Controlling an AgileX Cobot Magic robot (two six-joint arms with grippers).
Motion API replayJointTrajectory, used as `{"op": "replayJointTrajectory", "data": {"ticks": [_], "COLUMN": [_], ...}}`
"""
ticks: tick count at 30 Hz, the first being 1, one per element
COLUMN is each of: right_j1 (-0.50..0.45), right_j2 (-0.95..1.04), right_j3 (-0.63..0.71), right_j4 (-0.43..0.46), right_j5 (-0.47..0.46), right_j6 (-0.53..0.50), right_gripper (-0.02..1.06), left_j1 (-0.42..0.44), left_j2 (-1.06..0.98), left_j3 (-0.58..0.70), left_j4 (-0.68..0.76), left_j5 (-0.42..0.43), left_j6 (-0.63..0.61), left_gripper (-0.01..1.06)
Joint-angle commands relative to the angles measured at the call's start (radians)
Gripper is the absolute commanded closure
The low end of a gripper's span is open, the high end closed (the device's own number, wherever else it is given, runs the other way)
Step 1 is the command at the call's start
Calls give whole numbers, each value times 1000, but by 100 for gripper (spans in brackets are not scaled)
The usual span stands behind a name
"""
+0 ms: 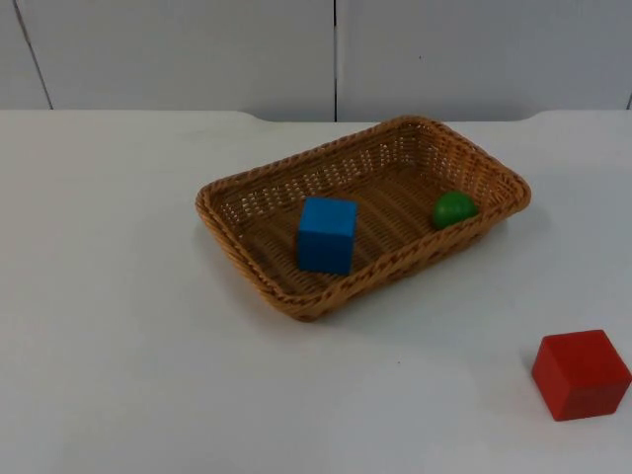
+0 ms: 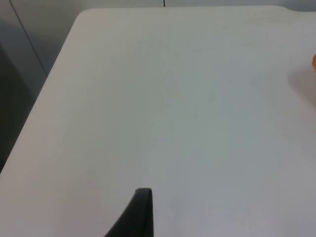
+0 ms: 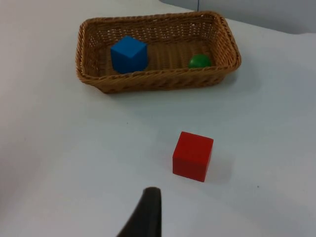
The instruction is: Place all geometric objects except the red cube into the basket.
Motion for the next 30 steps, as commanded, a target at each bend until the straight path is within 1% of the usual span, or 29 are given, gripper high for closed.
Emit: {"op": "replayJointTrajectory", "data": {"ticks": [1, 5, 6, 7, 9, 10, 11, 30], "right_j1": [-1, -1, -1, -1, -1, -1, -1, -9], "right_j2": [-4, -4, -4, -4, -4, -4, -4, -4], "right_j3": [4, 4, 4, 4, 4, 4, 4, 4], "right_j4": [-4, -3, -3, -3, -3, -3, -3, -1], "right_j5": [-1, -1, -1, -1, -1, -1, -1, -1], "right_j6": [0, 0, 0, 0, 0, 0, 0, 0], "right_gripper": [19, 19, 17, 17, 8, 1, -1, -1], "left_j1": [-3, -3, -3, -3, -3, -3, -3, -3], "left_j2": [-4, -4, -4, -4, -4, -4, -4, -4], "left_j3": [4, 4, 4, 4, 4, 4, 4, 4], "left_j4": [5, 5, 5, 5, 5, 5, 5, 1], "left_j5": [-11, -11, -11, -11, -11, -11, -11, -11], "left_j6": [-9, -9, -9, -9, -9, -9, -9, -9], "left_gripper": [0, 0, 0, 0, 0, 0, 0, 0]}}
